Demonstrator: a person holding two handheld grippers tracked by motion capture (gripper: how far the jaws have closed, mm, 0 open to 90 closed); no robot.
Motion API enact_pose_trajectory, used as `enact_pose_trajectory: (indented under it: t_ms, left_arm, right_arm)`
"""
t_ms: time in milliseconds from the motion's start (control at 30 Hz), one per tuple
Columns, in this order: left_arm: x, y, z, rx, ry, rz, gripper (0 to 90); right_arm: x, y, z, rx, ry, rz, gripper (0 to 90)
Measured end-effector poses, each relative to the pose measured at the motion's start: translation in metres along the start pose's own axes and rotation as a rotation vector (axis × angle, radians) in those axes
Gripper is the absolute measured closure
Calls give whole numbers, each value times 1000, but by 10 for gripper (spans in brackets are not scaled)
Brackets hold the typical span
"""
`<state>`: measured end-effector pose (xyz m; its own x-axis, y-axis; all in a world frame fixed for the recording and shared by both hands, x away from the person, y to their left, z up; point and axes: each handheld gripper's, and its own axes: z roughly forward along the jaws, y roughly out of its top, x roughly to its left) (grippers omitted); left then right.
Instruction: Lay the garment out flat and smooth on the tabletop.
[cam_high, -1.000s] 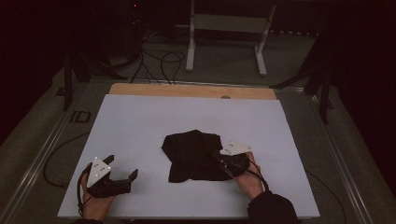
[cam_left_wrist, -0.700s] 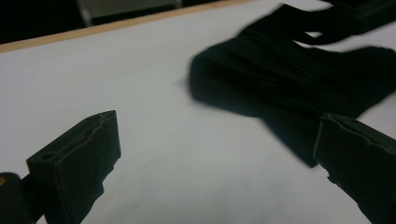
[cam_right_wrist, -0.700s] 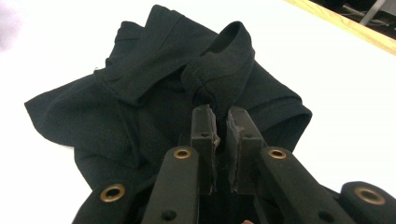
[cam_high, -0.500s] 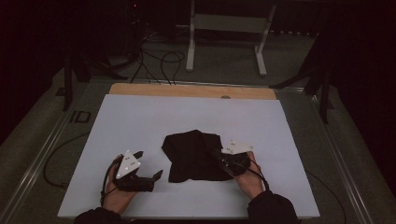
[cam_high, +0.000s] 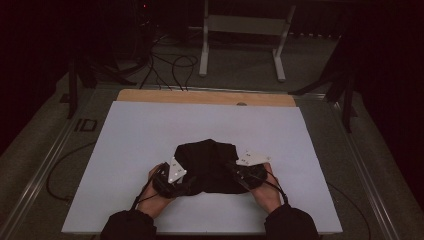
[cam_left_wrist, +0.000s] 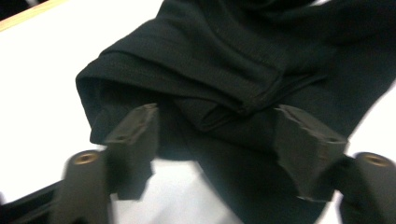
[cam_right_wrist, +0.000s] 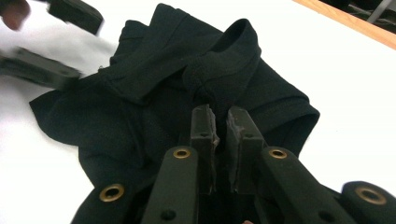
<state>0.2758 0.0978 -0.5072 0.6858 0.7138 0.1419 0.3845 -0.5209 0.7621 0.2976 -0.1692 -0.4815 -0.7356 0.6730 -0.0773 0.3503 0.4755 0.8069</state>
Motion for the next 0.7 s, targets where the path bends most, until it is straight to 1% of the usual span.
enact_pose_trajectory:
  t_ms: [67,100,167,300,367,400,433,467,500,533,567,633,700]
  left_arm:
    - [-2,2,5,12,-17,12,398]
    - [-4,3,7,20,-23,26,418]
    - [-8,4,11,36,-17,58,441]
    - [-12,8,13,38,-2,94,486]
    - [-13,8,14,36,3,90,537]
    - [-13,10,14,36,4,90,584]
    - [-13,10,14,32,-1,90,605]
    - [-13,10,14,32,-1,90,646]
    - [-13,11,13,26,-13,94,646]
    - [-13,11,13,26,-13,94,720]
    - [-13,12,12,23,-16,104,720]
    - [-14,13,10,8,-16,108,805]
    - [-14,14,9,5,-14,108,833]
  right_arm:
    - [0,0,0,0,2,-7,819]
    - [1,0,1,-1,2,-7,819]
    - [0,0,0,-1,3,-7,819]
    - [0,0,0,-3,2,-2,818]
    - [0,0,0,-3,2,-1,818]
    - [0,0,1,-3,2,-1,818]
    - [0,0,1,-2,3,-2,818]
    - [0,0,1,-2,3,-2,818]
    - [0,0,1,-2,3,-3,818]
    - [0,-1,1,-1,3,-3,818]
    - [0,-1,1,-1,3,-3,818]
    - [0,0,1,0,3,-3,818]
    - [0,0,1,0,3,-4,818]
